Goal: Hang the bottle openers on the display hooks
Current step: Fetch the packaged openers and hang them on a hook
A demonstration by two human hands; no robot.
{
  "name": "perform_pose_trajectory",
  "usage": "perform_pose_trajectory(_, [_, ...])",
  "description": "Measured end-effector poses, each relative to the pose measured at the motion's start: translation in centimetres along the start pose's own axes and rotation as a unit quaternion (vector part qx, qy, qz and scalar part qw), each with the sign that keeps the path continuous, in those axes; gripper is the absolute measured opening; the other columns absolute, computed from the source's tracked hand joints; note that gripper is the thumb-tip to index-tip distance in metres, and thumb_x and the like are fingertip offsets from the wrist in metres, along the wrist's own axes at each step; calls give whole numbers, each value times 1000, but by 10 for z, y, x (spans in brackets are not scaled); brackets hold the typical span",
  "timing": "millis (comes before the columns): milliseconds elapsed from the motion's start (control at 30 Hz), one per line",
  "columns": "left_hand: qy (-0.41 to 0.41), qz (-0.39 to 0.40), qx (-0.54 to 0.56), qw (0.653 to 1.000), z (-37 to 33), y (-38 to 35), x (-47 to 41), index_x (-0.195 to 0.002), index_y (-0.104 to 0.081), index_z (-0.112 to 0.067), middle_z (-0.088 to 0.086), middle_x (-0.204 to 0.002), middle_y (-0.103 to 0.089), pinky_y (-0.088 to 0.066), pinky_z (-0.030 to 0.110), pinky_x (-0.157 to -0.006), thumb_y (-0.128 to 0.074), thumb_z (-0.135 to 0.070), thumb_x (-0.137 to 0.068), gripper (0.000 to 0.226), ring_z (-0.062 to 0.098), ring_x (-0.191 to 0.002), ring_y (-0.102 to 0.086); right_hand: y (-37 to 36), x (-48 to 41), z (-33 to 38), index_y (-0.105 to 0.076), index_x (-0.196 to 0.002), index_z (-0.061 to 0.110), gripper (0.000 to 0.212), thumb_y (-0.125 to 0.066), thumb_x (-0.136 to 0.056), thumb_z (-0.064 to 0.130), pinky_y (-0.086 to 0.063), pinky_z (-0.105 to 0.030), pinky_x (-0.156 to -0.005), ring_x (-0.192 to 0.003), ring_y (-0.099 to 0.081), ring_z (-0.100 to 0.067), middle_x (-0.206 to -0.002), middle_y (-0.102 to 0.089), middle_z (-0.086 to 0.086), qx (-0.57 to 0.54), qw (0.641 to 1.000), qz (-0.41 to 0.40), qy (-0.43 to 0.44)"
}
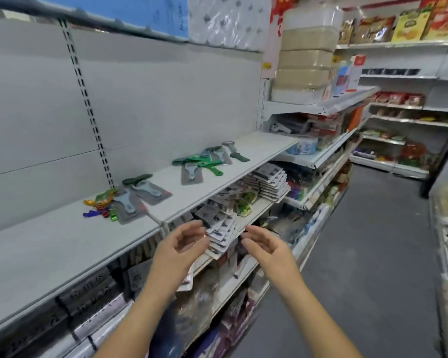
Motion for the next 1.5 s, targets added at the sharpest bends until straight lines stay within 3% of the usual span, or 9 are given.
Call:
perform_pose_trajectory(300, [8,-132,-14,991,21,33,-147,-117,-68,-22,-7,-109,-73,-54,16,-81,-77,-15,-84,34,4,-99,-69,-48,-193,0,-66,-121,23,30,-71,-91,20,-53,-13,-79,-102,-68,-4,-110,-73,6,25,995,96,10])
perform_pose_trajectory(567, [56,-240,-124,961,27,90,-198,-116,-67,-26,-8,-108,-70,-55,35,-94,-77,-22,-85,33,11,-103,-66,-107,-310,13,-65,-124,20,33,-70,-91,19,-51,-9,-78,-98,-66,2,-111,-72,7,68,978,192,44])
perform_pose_trajectory(667, [68,-339,-309,886,11,122,-193,-116,-65,-30,-12,-101,-67,-56,37,-88,-71,-32,-86,31,7,-95,-63,-129,-343,19,-63,-127,22,37,-69,-91,29,-51,-21,-89,-103,-63,-5,-116,-68,9,170,957,219,89])
perform_pose_trajectory(800, [137,-306,-533,777,8,114,-206,-96,-63,-22,-3,-89,-65,-51,29,-65,-55,-56,-90,35,14,-79,-59,-146,-376,12,-52,-140,29,54,-60,-91,48,-49,-30,-81,-111,-60,-17,-127,-64,5,410,872,227,145])
perform_pose_trajectory(900, [244,-267,-648,670,24,103,-220,-100,-68,-18,8,-112,-67,-52,34,-83,-41,-77,-85,66,24,-102,-60,-166,-381,-5,-39,-148,22,76,-47,-89,68,-42,-37,-102,-129,-47,-27,-142,-53,-7,551,780,241,173])
perform_pose_trajectory(1000, [300,-234,-691,614,35,93,-227,-126,-61,-19,9,-139,-53,-36,44,-105,-35,-80,-85,78,28,-130,-45,-178,-375,-9,-30,-151,21,80,-42,-90,70,-31,-42,-110,-135,-38,-31,-148,-42,-10,579,748,267,186])
perform_pose_trajectory(1233, [296,-205,-662,658,28,84,-234,-129,-51,-33,0,-118,-66,-44,38,-90,-54,-58,-81,54,24,-112,-56,-183,-370,4,-45,-136,27,65,-65,-75,40,-41,-41,-96,-123,-47,-30,-128,-54,-6,558,716,388,158])
perform_pose_trajectory(1367, [297,-224,-623,688,22,89,-232,-133,-36,-32,0,-115,-66,-50,37,-88,-71,-53,-74,71,23,-104,-62,-181,-370,4,-46,-133,24,61,-66,-75,26,-51,-38,-87,-117,-52,-28,-125,-56,-5,544,715,410,156])
perform_pose_trajectory(1500, [324,-243,-519,752,26,103,-227,-141,-28,-27,5,-128,-59,-55,39,-87,-86,-52,-63,101,23,-103,-62,-176,-372,3,-44,-131,17,54,-61,-80,20,-43,-32,-73,-114,-55,-29,-124,-59,-8,549,721,386,174])
Point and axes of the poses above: each hand's wrist, its own x-axis away from the middle knuckle, its own y-axis out of the back of the hand, z = x × y, the point moved 9 cm from there along -x, towards the middle knuckle
